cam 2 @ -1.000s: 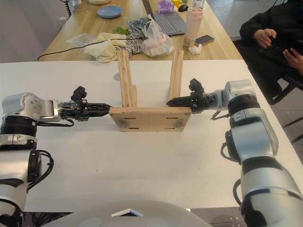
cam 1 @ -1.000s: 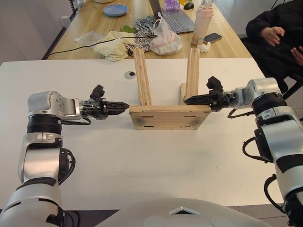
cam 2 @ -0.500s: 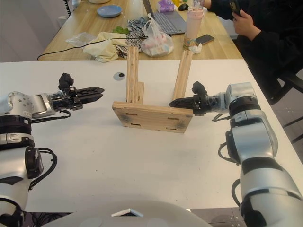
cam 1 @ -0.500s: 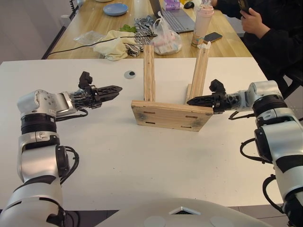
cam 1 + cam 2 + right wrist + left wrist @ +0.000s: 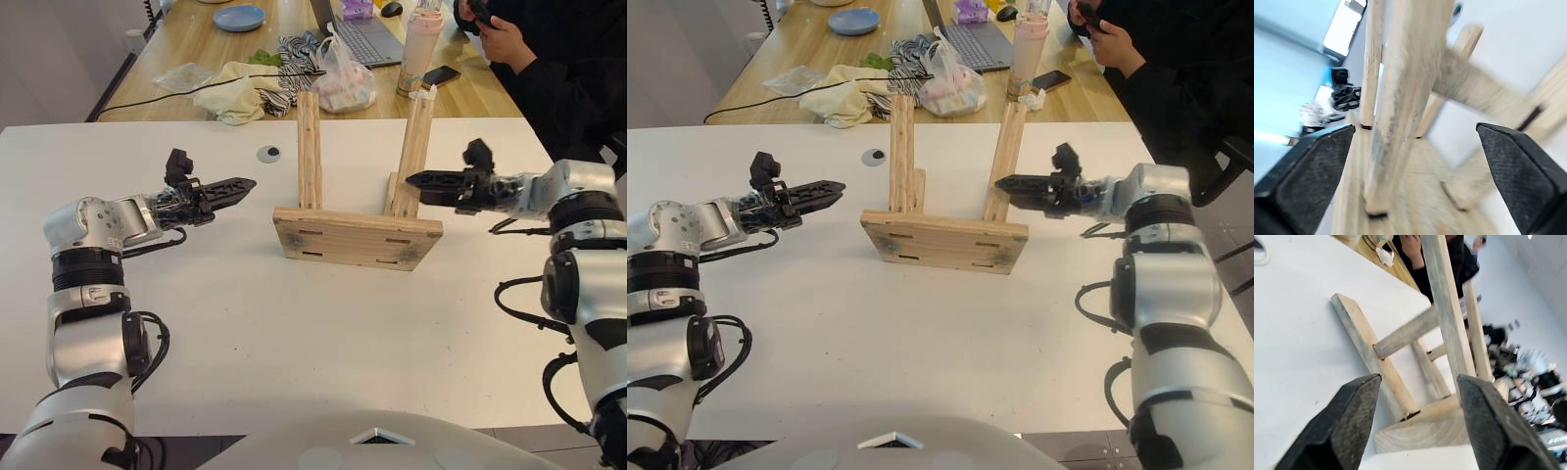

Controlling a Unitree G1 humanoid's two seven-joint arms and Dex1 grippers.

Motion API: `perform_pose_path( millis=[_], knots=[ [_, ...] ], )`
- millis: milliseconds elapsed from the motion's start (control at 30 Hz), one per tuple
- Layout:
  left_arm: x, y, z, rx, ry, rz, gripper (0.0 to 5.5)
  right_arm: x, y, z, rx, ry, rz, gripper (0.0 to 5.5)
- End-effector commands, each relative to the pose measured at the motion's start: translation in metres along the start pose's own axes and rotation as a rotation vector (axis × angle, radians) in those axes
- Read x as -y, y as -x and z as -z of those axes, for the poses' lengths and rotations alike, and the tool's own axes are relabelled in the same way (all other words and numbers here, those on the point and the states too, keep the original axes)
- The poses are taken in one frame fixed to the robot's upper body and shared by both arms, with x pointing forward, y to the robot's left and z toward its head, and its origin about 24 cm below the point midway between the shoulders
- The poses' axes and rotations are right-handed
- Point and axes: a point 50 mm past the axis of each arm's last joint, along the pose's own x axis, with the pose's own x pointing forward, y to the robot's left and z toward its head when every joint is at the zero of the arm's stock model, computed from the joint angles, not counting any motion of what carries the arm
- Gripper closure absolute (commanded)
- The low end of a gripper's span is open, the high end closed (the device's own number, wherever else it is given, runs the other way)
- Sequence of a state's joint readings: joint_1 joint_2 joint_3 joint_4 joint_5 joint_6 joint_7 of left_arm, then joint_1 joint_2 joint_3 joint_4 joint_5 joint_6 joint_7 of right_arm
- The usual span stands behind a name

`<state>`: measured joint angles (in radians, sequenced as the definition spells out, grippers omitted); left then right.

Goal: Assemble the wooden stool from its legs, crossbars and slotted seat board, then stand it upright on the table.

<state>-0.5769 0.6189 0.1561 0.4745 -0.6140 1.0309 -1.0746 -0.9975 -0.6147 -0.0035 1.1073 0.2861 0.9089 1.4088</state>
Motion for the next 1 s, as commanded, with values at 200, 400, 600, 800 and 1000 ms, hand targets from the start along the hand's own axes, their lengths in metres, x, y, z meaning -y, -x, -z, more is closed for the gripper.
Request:
perform_pose_path(
  millis=[200,400,600,800,1000],
  knots=[
    [0.001,0.006,0.022,-0.114,-0.599,0.026,2.43,0.017,0.055,0.034,0.042,0.294,0.009,0.91],
    [0.003,-0.006,0.033,-0.2,-0.756,0.101,1.79,0.014,0.046,0.066,-0.082,0.439,-0.017,0.91],
    [-0.006,-0.036,0.034,-0.182,-0.779,0.119,1.79,0.0,0.02,0.067,-0.085,0.489,-0.1,0.91],
    [-0.004,-0.061,0.036,-0.18,-0.764,0.209,1.96,0.011,-0.012,0.088,-0.197,0.512,-0.092,1.82],
    [-0.003,-0.066,0.055,-0.2,-0.524,0.291,2.96,0.022,-0.028,0.096,-0.18,0.407,-0.041,2.93]
  ],
)
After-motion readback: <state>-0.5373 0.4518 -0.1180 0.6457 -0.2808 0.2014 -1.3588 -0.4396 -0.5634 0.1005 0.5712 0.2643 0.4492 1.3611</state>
